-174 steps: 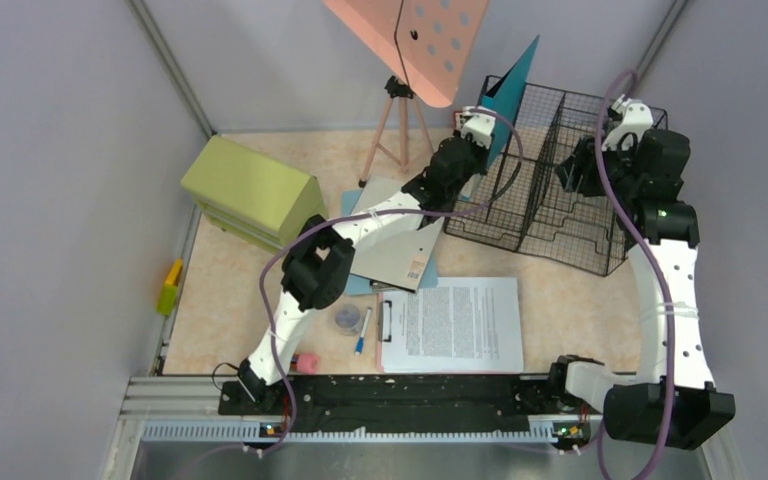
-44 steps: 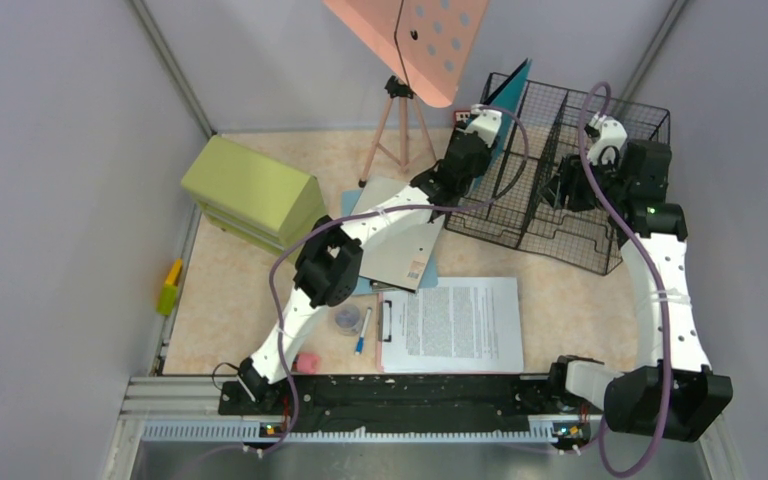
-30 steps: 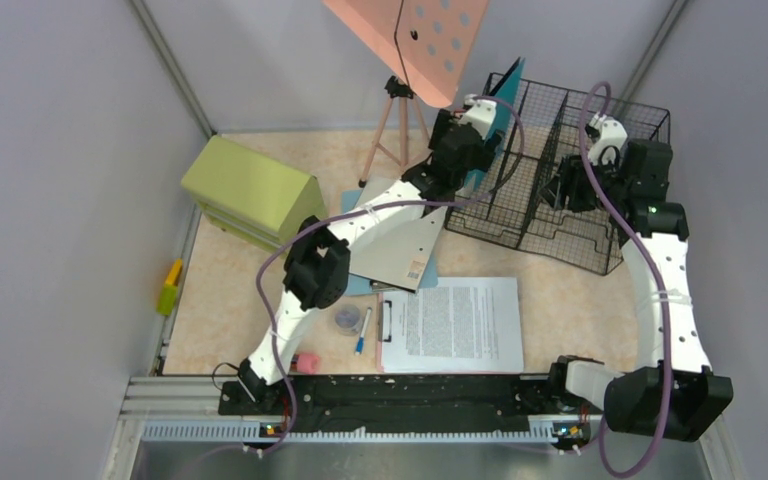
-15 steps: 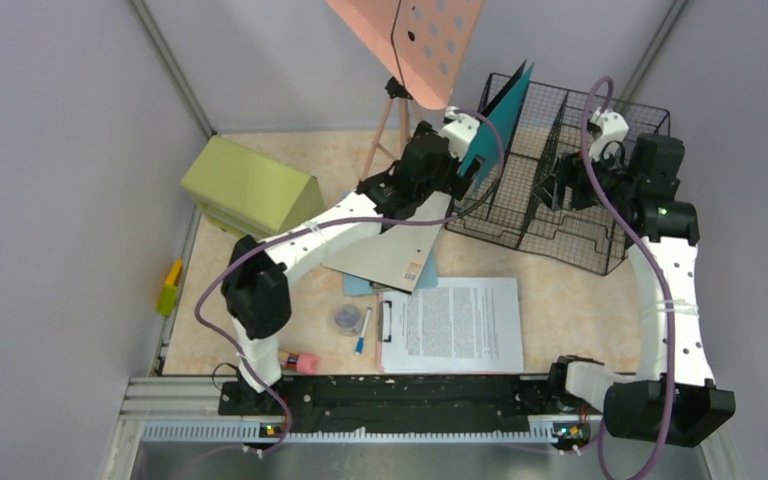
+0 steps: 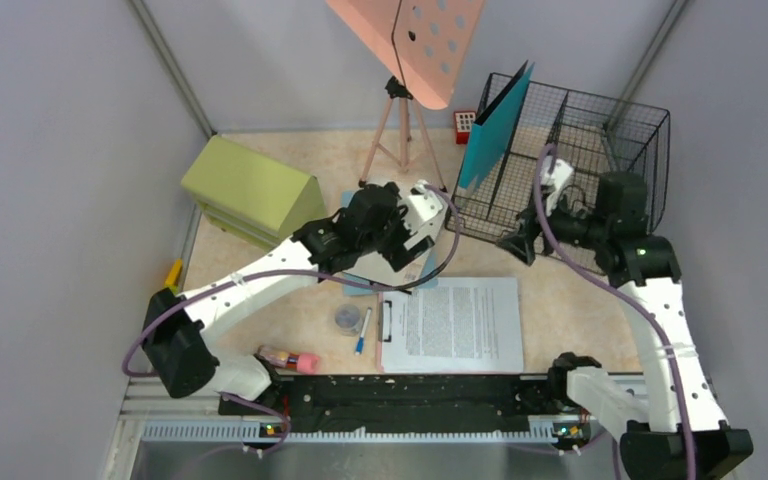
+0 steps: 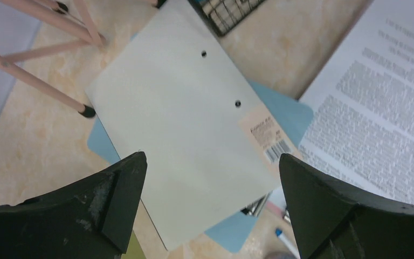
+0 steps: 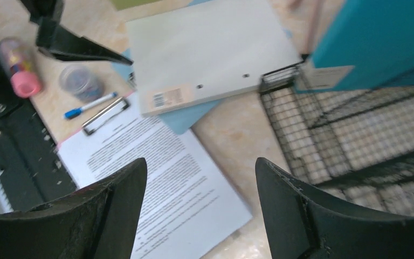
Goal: Organize the desk
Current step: Pick up the folder from the folder.
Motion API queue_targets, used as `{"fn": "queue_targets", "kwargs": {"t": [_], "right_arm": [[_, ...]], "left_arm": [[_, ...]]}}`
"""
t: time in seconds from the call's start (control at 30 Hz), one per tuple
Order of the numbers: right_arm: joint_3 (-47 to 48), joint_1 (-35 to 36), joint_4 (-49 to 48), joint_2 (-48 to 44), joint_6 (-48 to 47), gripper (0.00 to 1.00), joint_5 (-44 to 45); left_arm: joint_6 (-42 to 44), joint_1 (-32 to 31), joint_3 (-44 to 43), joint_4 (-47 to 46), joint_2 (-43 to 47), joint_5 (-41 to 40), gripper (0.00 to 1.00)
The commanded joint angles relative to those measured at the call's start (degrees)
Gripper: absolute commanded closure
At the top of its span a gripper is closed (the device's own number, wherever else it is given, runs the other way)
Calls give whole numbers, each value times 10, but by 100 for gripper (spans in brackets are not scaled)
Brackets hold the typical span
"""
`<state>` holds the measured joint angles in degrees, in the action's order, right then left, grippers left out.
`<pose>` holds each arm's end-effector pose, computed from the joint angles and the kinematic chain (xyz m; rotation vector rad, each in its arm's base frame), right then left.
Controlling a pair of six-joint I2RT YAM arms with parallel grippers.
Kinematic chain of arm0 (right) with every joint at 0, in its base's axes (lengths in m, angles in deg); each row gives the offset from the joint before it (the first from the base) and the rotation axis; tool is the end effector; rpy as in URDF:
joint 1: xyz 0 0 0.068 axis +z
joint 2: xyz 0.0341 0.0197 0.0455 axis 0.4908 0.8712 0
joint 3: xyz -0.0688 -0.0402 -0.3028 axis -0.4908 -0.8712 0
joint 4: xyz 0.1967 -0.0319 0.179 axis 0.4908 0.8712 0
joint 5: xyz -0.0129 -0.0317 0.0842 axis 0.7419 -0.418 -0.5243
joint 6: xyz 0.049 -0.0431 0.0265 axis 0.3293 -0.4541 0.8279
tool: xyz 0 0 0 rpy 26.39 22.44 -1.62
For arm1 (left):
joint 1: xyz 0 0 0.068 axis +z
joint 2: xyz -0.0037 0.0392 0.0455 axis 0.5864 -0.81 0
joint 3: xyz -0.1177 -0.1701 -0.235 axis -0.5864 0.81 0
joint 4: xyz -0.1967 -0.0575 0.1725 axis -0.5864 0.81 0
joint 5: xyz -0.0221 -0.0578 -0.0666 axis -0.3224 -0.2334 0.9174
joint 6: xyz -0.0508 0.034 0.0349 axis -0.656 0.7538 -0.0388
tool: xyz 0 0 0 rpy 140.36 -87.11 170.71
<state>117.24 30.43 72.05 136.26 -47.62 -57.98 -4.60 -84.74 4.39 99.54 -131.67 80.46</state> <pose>0.1710 0.0434 0.4062 -0.8129 1.8459 0.6024 0.2296 -0.2564 0.3553 1.1276 1.8199 -0.2544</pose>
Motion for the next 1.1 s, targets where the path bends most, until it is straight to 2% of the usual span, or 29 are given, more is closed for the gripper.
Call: {"fn": "queue_targets", "kwargs": {"t": [0.0,0.13,0.2,0.5,0.63,0.8,1.07], "right_arm": [[-71,97,-73,-6,-6,27,2],[-135,211,-177,31,31,27,79],[-158,245,-231,61,65,27,109],[-179,287,-374,208,231,27,145],[-175,302,-409,256,290,25,160],[-153,328,-405,308,331,22,199],[-137,332,-411,379,378,21,190]], "left_arm": [[20,20,52,61,44,1,2],[-25,101,82,79,75,70,2],[-44,143,86,88,78,97,2],[-110,242,116,56,45,126,1],[-145,266,111,53,12,111,2],[-193,271,104,44,-36,73,1],[-226,283,93,24,-94,49,1]]}}
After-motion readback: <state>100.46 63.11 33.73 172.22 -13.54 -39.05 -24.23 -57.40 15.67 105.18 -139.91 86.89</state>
